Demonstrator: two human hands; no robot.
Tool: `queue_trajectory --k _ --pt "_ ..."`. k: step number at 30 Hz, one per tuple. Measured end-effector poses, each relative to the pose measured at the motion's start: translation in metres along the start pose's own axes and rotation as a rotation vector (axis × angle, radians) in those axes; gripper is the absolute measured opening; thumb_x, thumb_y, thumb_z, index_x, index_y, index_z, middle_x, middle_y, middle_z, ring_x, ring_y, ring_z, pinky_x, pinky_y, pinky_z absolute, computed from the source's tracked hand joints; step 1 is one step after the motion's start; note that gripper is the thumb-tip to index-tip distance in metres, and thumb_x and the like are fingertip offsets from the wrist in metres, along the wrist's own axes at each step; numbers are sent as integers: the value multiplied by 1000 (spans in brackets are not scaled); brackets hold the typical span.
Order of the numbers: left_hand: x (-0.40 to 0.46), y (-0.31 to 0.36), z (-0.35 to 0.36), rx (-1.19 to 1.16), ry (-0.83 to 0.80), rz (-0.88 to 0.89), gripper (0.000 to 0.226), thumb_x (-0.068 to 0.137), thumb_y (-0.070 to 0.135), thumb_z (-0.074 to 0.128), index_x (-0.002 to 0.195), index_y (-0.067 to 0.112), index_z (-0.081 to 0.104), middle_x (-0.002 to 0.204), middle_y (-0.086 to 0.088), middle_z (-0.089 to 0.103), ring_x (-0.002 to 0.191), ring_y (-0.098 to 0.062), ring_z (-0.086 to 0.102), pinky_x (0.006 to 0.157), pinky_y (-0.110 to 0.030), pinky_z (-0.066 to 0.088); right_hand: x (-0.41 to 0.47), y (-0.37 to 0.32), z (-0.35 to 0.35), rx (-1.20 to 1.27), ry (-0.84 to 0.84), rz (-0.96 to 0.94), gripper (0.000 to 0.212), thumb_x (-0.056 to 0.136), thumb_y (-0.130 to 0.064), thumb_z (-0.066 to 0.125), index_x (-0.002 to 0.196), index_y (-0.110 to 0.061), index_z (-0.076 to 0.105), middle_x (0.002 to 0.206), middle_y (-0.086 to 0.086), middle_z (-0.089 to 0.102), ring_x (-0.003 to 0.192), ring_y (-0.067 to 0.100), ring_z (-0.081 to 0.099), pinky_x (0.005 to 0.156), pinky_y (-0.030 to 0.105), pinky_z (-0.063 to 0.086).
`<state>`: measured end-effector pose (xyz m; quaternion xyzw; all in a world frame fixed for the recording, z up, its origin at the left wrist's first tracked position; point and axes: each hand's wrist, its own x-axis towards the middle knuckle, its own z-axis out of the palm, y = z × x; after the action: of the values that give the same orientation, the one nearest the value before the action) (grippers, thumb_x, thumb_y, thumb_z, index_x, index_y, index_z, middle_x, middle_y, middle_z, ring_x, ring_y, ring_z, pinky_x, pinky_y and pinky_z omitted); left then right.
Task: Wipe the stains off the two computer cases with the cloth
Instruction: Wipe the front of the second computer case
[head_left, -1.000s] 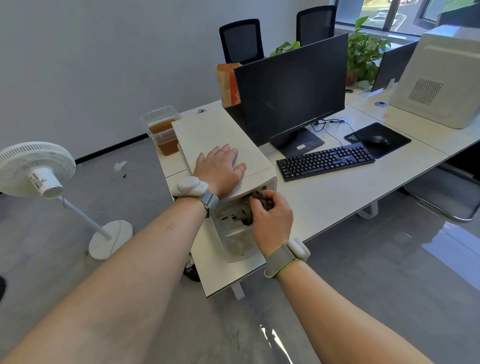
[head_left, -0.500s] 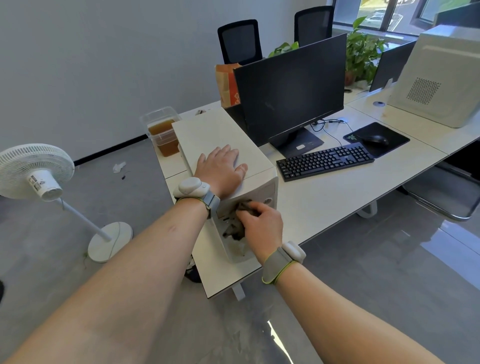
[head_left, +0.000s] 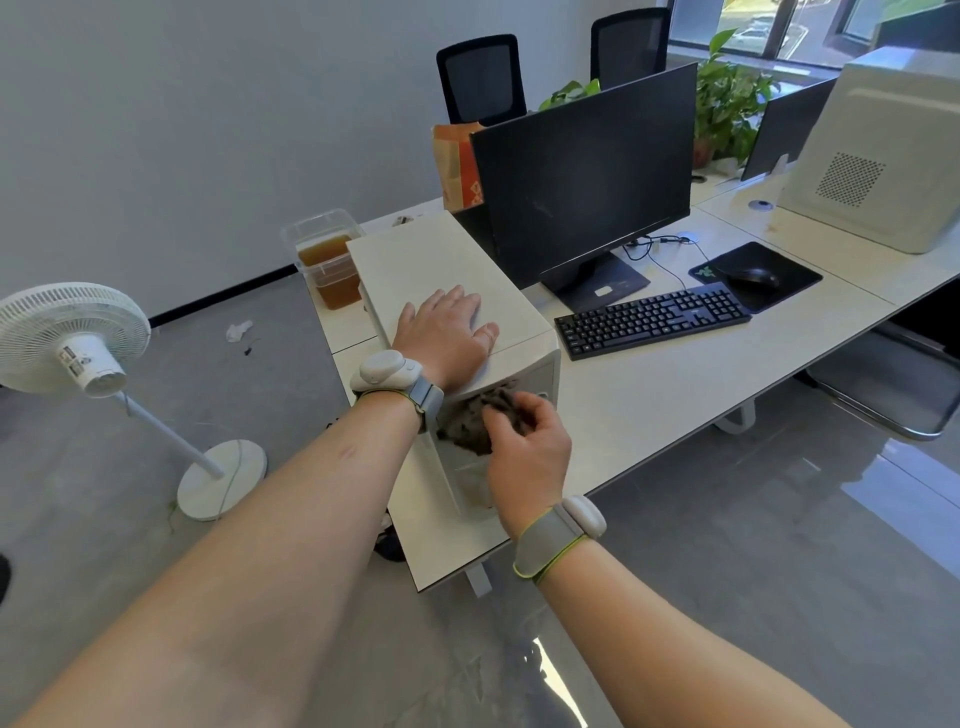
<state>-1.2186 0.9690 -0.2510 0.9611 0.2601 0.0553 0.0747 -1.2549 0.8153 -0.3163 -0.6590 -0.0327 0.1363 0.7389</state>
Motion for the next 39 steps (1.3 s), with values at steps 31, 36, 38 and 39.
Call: queue_trajectory --k 31,36,38,39 --pt "-5 5 -6 -21 -1 -3 52 105 48 36 151 25 42 168 1 27 155 -22 20 124 -51 12 -13 -2 5 -122 -267 23 25 81 -14 80 84 -38 80 78 -10 77 79 13 72 78 37 62" --pt "-3 3 -4 -19 11 5 49 103 49 36 144 25 48 163 1 36 152 -24 26 122 -55 18 -14 -5 4 -1 -169 56 25 83 -10 78 91 -34 79 83 -9 78 84 13 73 79 33 62" --pt "-3 3 -5 -29 12 13 45 103 47 37 139 24 51 158 1 41 150 -24 29 121 -54 20 -13 -14 9 153 -91 91 23 85 -6 76 94 -27 78 86 -3 78 85 14 74 75 28 62" --pt "-4 4 -6 -38 13 13 44 103 46 38 138 23 52 156 1 42 150 -24 29 121 -53 19 -11 -17 10 231 -39 142 20 87 -5 74 96 -22 77 88 0 78 85 15 74 73 26 61"
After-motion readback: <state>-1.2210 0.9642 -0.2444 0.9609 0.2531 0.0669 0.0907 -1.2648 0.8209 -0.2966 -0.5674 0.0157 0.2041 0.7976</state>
